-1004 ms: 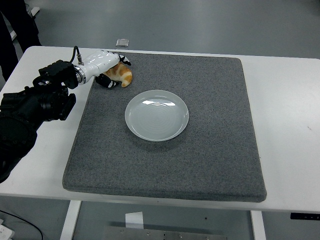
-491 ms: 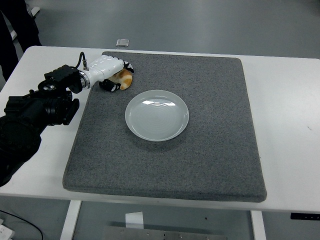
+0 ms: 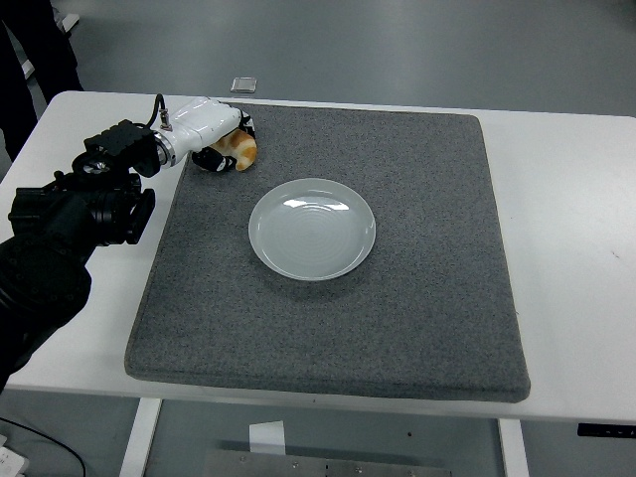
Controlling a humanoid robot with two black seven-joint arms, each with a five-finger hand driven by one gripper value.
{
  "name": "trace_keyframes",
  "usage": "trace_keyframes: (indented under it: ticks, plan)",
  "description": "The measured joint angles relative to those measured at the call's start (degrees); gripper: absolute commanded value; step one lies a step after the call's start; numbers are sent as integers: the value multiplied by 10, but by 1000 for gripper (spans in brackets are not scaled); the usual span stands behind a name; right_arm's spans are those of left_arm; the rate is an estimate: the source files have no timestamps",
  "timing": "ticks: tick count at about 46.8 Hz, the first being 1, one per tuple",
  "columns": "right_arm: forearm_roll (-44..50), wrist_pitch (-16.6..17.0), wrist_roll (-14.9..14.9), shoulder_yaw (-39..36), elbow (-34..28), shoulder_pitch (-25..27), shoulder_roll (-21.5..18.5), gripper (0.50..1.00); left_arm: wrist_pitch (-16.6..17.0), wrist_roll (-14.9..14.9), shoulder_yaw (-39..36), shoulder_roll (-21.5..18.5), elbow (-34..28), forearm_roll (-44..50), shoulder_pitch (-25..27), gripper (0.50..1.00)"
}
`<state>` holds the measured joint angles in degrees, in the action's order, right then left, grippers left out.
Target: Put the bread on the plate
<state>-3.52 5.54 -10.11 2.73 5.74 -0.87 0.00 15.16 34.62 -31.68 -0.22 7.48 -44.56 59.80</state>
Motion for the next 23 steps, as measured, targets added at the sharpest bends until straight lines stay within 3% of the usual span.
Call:
trace_keyframes:
  ticks: [11,23]
  plan:
    - [0,0,0,0,0,0,0,932,-1,1,7,2,13,12,9,500]
    - [0,0,0,0,0,0,0,932,-29,3,7,2,13,51,76,500]
